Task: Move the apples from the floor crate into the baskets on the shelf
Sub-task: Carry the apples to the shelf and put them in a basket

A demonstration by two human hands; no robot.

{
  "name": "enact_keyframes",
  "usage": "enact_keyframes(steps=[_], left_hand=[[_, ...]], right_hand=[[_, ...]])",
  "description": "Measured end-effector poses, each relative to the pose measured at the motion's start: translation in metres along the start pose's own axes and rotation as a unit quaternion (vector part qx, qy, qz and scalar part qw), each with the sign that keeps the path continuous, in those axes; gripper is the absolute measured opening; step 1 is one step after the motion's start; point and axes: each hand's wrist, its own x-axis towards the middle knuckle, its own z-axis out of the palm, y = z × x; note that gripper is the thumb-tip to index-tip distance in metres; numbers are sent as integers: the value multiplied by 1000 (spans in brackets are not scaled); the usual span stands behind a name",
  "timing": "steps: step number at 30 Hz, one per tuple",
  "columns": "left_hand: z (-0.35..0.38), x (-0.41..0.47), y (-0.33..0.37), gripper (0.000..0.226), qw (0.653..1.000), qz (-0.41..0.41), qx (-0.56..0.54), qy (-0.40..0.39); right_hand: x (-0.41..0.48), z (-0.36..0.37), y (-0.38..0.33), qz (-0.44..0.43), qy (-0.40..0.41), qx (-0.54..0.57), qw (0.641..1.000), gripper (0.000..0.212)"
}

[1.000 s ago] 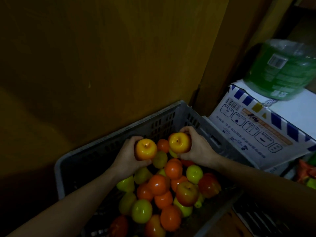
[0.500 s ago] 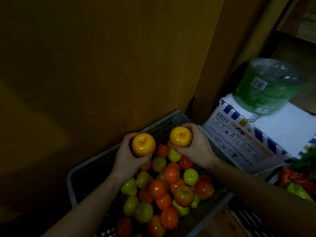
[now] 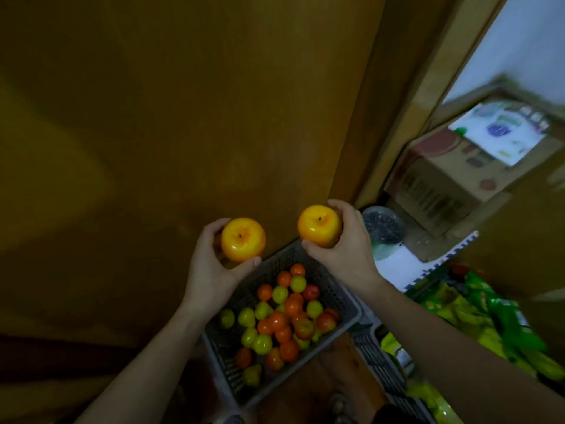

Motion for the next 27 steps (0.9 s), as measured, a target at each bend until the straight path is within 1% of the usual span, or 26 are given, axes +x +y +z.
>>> enact_keyframes(steps=[5, 8, 11, 13, 16, 19, 23, 27], left_hand=[[-48, -35, 117, 87, 1000, 0, -8, 18], [-72, -56, 187, 88, 998, 3, -27, 51], [-88, -70, 252, 88, 995, 20, -51, 79], [-97, -78, 283, 86, 993, 32, -60, 93], [-106, -93, 311, 83, 988, 41, -69, 131], [-110, -105, 320, 83, 984, 46, -72, 157], [-114, -112, 318, 84, 987, 52, -55, 139], [-113, -110, 321, 84, 990, 64, -56, 116]], right_hand=[[-11, -72, -104, -3, 15, 11, 1000, 80], [-25, -118, -164, -1, 15, 28, 1000, 83], [-39, -157, -207, 2, 25, 36, 999, 85], [-46, -177, -228, 8, 35, 50, 998, 85], [-59, -199, -244, 19, 34, 74, 997, 85], [-70, -209, -250, 25, 30, 87, 995, 83], [-79, -212, -254, 17, 18, 81, 996, 83], [-89, -219, -258, 21, 48, 80, 995, 83]])
